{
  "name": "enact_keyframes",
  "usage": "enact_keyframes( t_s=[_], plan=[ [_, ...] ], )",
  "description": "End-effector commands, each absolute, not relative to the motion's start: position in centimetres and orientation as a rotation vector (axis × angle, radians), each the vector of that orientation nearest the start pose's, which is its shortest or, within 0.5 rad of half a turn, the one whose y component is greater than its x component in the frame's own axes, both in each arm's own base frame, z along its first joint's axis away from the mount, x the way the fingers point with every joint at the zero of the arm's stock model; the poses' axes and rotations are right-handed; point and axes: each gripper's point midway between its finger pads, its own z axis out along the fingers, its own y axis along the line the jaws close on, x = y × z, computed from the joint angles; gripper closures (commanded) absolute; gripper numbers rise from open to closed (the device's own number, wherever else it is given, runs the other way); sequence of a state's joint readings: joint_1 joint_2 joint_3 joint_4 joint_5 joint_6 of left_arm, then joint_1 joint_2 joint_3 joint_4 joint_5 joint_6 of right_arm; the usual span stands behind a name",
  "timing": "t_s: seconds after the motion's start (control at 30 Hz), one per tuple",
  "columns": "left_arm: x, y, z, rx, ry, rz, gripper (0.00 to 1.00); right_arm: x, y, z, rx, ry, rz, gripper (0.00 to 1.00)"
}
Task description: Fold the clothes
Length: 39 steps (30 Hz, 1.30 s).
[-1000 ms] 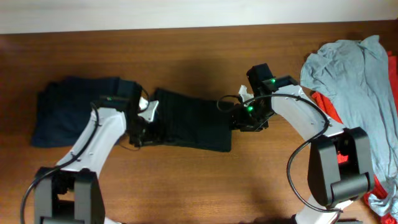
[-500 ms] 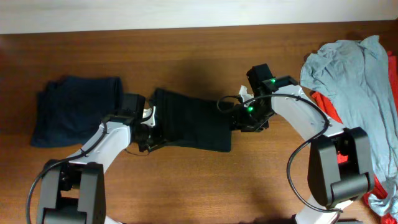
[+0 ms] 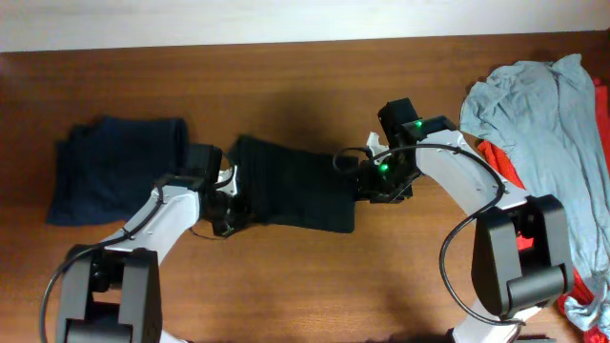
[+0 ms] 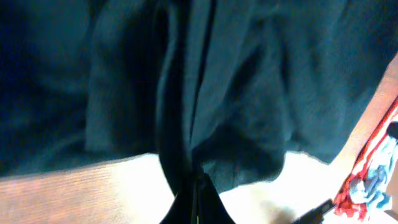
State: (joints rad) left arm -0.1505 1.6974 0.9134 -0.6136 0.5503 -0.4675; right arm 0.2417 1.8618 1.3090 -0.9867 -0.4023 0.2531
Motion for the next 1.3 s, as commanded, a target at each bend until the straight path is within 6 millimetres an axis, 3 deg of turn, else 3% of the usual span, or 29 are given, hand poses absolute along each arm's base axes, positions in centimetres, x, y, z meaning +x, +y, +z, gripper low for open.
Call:
enact_keyframes(
  t_s=[0.0,0.2,0.5,0.57,0.63,0.77,0.87,1.03,1.27],
  plan=[
    [30.4,-12.3,5.2,-0.299,2.952,-0.843,0.99,31.9,14.3,6.0,-0.015,3.133,0.594,0.56],
    [31.4,-7.6,7.7,-0.189,2.966,-0.427,0.99,31.9,14.3,6.0,-0.014,3.135,0.595,0.53],
    [31.2,-5.8,7.0,-0.171,2.989,-0.265,0.99,31.5,14.2,6.0,-0.01,3.154,0.591,0.51],
    [30.8,-5.8,7.0,-0.174,3.004,-0.262,0.85,31.4,14.2,6.0,-0.01,3.154,0.591,0.51],
    [30.5,-5.7,6.9,-0.176,3.017,-0.26,0.62,31.5,14.2,6.0,-0.009,3.153,0.591,0.51],
    [30.5,-5.5,6.9,-0.177,3.015,-0.243,0.55,31.4,14.3,6.0,-0.011,3.153,0.592,0.51],
    [32.2,-6.0,7.2,-0.155,2.946,-0.275,0.52,31.5,14.3,6.0,-0.029,3.147,0.593,0.51],
    [37.0,-7.8,8.3,0.101,2.736,-0.337,0.52,32.0,14.3,5.9,-0.057,3.126,0.584,0.46],
    [40.7,-11.2,4.7,0.314,2.631,-0.452,0.6,32.1,14.3,5.9,-0.057,3.122,0.585,0.45]
  ],
)
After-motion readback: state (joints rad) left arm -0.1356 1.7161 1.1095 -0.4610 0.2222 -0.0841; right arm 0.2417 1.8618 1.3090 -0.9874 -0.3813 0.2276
